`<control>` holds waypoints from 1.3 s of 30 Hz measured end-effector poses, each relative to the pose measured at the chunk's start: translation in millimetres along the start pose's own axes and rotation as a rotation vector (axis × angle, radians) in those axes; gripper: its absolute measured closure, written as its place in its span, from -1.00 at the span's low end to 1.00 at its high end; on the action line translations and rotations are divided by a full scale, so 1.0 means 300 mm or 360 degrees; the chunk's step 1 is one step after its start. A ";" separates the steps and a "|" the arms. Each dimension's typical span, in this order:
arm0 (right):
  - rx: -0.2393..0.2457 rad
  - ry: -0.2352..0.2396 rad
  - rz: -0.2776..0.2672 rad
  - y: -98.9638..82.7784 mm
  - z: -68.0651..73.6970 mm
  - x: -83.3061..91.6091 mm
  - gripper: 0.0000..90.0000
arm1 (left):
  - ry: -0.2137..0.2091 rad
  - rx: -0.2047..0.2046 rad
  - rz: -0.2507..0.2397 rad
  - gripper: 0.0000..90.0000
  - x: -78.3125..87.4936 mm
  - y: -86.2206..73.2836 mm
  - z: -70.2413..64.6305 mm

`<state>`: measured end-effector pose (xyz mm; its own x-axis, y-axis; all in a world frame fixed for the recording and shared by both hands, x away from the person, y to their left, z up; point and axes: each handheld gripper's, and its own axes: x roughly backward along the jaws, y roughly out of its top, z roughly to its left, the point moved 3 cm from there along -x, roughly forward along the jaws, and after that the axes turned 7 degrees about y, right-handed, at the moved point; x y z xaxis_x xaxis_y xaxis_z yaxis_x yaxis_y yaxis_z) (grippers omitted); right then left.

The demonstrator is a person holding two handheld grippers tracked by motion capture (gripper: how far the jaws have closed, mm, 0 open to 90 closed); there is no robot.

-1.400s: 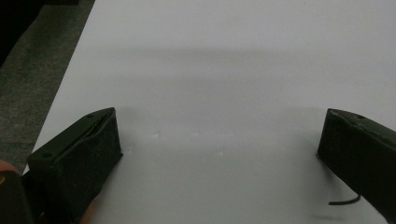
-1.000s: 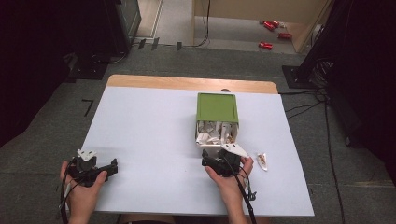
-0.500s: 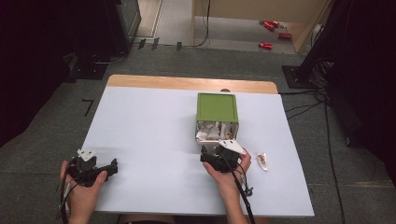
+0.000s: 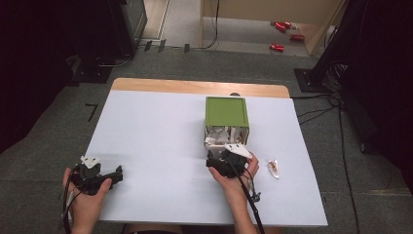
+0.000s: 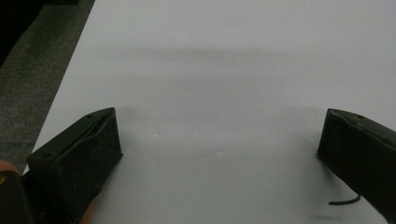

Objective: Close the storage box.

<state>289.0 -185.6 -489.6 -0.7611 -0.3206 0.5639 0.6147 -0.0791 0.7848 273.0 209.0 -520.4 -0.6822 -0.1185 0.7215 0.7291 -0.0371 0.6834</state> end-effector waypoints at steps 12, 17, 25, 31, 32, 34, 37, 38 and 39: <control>0.0038 0.0017 0.0014 0.027 -0.021 0.053 -0.54 | 0.0000 0.0001 -0.0001 -1.00 0.000 0.000 0.000; 0.0059 0.0040 -0.0012 0.051 -0.029 0.101 -0.56 | 0.0000 0.0000 -0.0001 -1.00 0.000 0.000 0.000; 0.0091 0.0049 -0.0075 0.091 -0.069 0.203 -0.58 | 0.0000 0.0001 -0.0001 -1.00 0.000 -0.001 0.000; 0.0117 0.0051 -0.0091 0.103 -0.108 0.256 -0.62 | 0.0001 0.0001 -0.0002 -1.00 0.000 -0.001 0.000; 0.0128 0.0055 -0.0086 0.103 -0.114 0.264 -0.64 | 0.0001 0.0001 -0.0002 -1.00 0.000 -0.001 0.000; 0.0137 0.0050 -0.0086 0.104 -0.128 0.279 -0.65 | 0.0001 0.0001 -0.0002 -1.00 0.000 -0.001 0.000; 0.0127 0.0020 -0.0099 0.106 -0.153 0.300 -0.69 | 0.0001 0.0001 -0.0002 -1.00 0.000 -0.001 -0.001; 0.0114 -0.0003 -0.0107 0.106 -0.164 0.307 -0.69 | 0.0001 0.0001 -0.0003 -1.00 0.000 -0.001 -0.001; 0.0114 -0.0003 -0.0107 0.106 -0.164 0.307 -0.69 | 0.0001 0.0001 -0.0003 -1.00 0.000 -0.001 -0.001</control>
<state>248.6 -264.1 -425.3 -0.8005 -0.3149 0.5099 0.5461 -0.0329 0.8371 272.7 208.8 -520.6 -0.6835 -0.1193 0.7201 0.7278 -0.0365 0.6848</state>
